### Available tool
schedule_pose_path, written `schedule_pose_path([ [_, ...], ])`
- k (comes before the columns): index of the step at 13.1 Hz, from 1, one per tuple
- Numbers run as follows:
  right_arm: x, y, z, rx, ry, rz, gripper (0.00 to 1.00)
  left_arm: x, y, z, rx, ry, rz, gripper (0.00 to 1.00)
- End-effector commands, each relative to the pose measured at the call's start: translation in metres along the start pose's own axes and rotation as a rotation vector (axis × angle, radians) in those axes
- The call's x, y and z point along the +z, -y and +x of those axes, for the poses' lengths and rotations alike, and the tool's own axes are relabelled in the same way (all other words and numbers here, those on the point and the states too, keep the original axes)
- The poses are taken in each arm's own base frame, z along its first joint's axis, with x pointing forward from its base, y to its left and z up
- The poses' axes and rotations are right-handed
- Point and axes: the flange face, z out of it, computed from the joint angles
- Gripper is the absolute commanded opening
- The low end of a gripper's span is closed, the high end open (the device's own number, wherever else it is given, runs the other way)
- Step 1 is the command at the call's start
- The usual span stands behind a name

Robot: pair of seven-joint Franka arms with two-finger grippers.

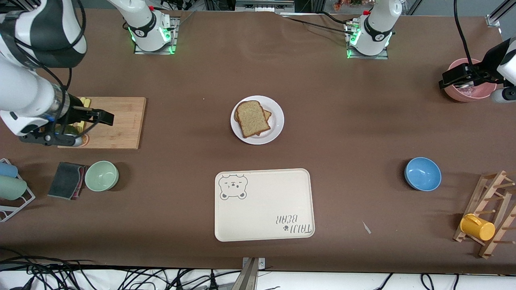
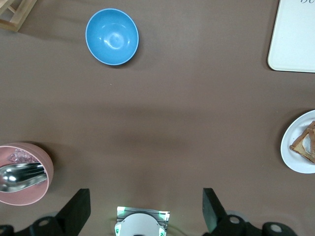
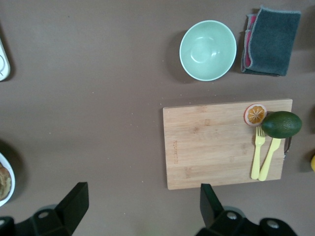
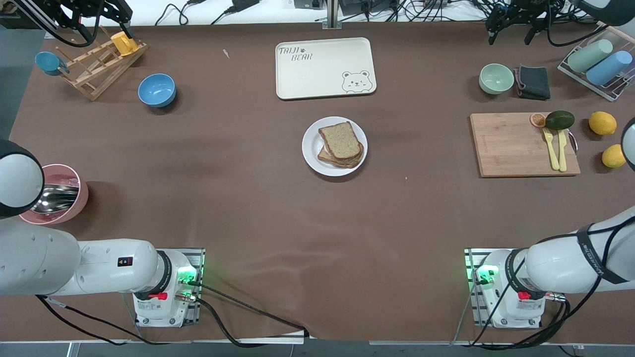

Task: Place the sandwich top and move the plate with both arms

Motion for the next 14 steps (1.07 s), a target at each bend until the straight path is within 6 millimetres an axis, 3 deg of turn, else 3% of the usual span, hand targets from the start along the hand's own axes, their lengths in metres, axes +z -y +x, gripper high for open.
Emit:
schedule_pose_path([
  [1,-0.008,-0.016,-0.042,-0.006,-0.072,0.035,1.00,-0.003,0.002,0.000,0.016,0.008,-0.029,1.00],
  [5,-0.023,-0.048,-0.032,-0.059,-0.092,0.044,1.00,0.002,0.002,0.000,0.007,0.031,-0.029,1.00],
  [7,-0.023,-0.041,-0.045,-0.052,-0.067,0.096,1.00,-0.002,0.003,-0.002,0.007,0.027,-0.024,1.00],
  [14,-0.033,-0.036,-0.041,0.056,-0.098,0.103,1.00,-0.002,0.005,-0.003,0.002,0.035,-0.023,1.00],
])
